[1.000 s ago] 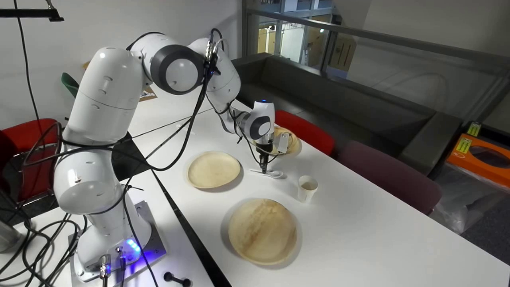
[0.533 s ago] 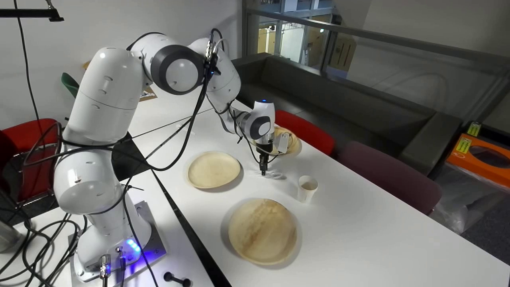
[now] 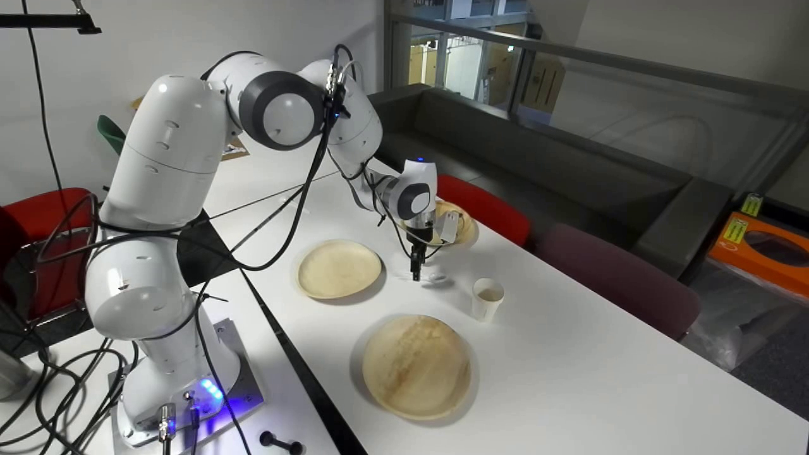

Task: Remove the spoon from the brown plate and put it on the table

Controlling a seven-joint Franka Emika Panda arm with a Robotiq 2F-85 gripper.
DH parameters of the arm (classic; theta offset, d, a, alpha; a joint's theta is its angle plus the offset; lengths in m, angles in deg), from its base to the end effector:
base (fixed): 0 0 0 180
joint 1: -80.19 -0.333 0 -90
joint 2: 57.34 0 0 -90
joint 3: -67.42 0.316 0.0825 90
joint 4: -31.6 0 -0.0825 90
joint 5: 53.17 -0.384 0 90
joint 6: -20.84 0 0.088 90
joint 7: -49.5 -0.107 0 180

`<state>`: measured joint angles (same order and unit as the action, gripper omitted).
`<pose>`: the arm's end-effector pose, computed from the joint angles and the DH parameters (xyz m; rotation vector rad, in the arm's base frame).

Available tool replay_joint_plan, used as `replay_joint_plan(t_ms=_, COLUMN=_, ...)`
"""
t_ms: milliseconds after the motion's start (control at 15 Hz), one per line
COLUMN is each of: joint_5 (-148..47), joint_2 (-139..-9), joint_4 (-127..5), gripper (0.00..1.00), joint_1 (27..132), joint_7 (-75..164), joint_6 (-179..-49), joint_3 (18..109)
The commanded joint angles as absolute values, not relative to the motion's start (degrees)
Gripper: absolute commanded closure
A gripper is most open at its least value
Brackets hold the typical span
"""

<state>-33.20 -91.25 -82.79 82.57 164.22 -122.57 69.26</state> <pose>0.5950 -0.0033 0.1518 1.2987 2.8164 -0.3008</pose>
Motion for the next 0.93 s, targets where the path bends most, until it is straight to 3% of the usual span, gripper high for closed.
replay_joint_plan(t_ms=0, joint_5=-33.3, joint_2=-91.1, joint_4=-81.6, gripper=0.0, joint_1=82.4, joint_7=163.4, joint_6=-120.6, joint_3=69.3)
replay_joint_plan(t_ms=733, joint_5=-33.6, joint_2=-93.3, joint_4=-79.7, gripper=0.0, joint_1=82.3, joint_7=163.3, joint_6=-119.3, joint_3=69.5)
replay_joint_plan(t_ms=867, joint_5=-33.8, joint_2=-93.8, joint_4=-79.4, gripper=0.26, joint_1=82.5, joint_7=163.5, joint_6=-119.3, joint_3=69.6)
